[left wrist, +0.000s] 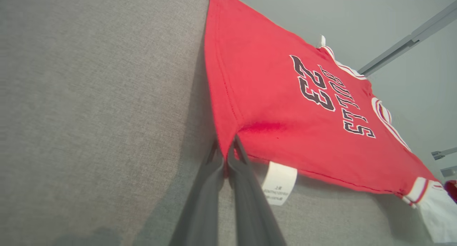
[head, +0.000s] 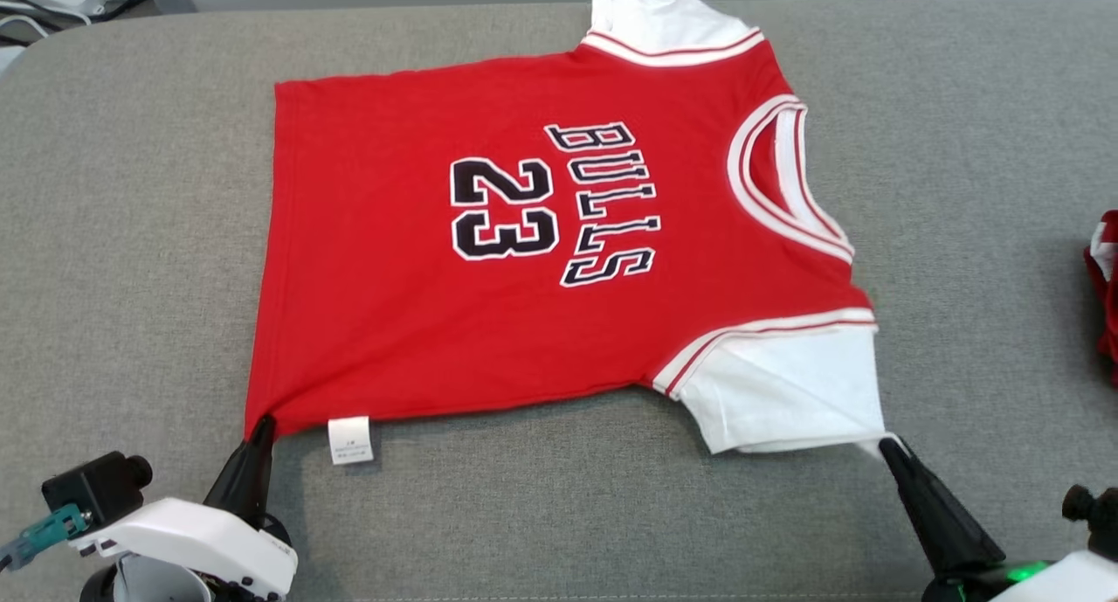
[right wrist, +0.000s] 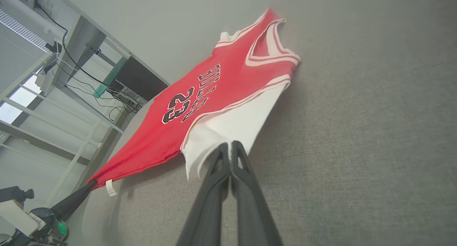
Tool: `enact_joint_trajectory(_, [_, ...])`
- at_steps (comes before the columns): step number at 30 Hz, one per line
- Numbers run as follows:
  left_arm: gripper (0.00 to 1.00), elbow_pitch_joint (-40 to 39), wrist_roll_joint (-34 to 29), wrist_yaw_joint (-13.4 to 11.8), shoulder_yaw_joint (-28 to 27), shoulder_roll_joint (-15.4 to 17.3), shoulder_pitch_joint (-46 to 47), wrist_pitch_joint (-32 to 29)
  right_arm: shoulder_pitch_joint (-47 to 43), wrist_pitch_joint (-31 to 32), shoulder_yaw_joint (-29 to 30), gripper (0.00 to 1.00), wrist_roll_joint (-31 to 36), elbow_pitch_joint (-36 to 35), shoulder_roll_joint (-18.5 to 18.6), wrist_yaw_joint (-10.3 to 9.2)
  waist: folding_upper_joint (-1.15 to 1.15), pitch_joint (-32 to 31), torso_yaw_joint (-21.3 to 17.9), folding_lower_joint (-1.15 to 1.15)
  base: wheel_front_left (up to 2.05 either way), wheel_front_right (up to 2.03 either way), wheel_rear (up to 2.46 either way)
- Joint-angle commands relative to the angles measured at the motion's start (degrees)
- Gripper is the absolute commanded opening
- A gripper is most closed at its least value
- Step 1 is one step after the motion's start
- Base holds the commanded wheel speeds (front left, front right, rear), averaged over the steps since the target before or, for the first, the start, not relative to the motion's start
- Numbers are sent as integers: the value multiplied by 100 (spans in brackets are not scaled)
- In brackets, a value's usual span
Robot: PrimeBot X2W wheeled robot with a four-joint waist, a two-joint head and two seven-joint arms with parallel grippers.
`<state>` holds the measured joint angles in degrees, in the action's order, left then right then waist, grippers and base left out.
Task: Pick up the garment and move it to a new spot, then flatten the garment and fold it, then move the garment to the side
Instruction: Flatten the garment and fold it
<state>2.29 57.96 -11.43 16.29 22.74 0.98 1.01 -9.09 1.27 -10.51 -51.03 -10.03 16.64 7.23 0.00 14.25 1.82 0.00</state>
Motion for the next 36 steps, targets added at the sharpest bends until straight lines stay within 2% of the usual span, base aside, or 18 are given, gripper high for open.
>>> enact_joint_trajectory(1, [0,-176,48,-57,-262,153,82,12,-50,59,-11,0,84,-197,64,25,0,-23,-22,0,0,0,0])
enact_joint_trajectory(8, [0,-390,122,-344,-377,98,-284,57,-491,775,379,0,613,-432,-723,25,0,-113,-178,0,0,0,0])
enact_joint_trajectory(13, [0,-364,153,-432,-331,40,-316,-8,-449,1059,400,0,752,-330,-928,25,0,-158,-257,0,0,0,0])
enact_joint_trajectory(14, [0,-339,150,-445,-315,37,-308,-26,-422,1081,416,10,754,-282,-951,25,0,-171,-266,0,0,0,0])
enact_joint_trajectory(15, [0,-313,171,-457,-301,21,-303,-58,-399,1117,421,45,741,-231,-966,25,0,-182,-269,0,0,0,0])
enact_joint_trajectory(16, [42,-286,190,-471,-276,10,-304,-107,-371,1133,432,100,762,-190,-956,25,0,-195,-268,0,0,0,0])
enact_joint_trajectory(17, [100,-274,186,-478,-258,8,-299,-123,-346,1130,456,100,758,-156,-959,25,0,-211,-263,0,0,0,0])
enact_joint_trajectory(20, [100,-255,55,-588,-211,89,-349,-129,-249,1070,550,100,761,-141,-880,25,0,-272,-233,0,0,0,0])
enact_joint_trajectory(24, [100,-425,-330,-978,-279,230,-442,128,-21,852,783,100,906,-263,-622,25,0,-395,-147,0,0,0,0])
enact_joint_trajectory(29, [100,-1047,-1012,-1337,-270,501,-250,484,387,267,1302,100,1527,-335,-426,25,0,-573,21,0,0,0,0])
enact_joint_trajectory(32, [100,-1396,-1399,-1427,-258,639,-13,719,784,-63,1407,100,2045,-246,-393,25,0,-665,65,0,0,0,0])
enact_joint_trajectory(35, [100,-1571,-1704,-1372,-168,769,292,846,1163,-353,1370,100,2627,-58,-378,25,0,-759,99,0,0,0,0])
enact_joint_trajectory(36, [100,-1571,-1704,-1372,-168,769,292,846,1163,-353,1370,100,2627,-58,-378,25,0,-759,99,0,0,0,0])
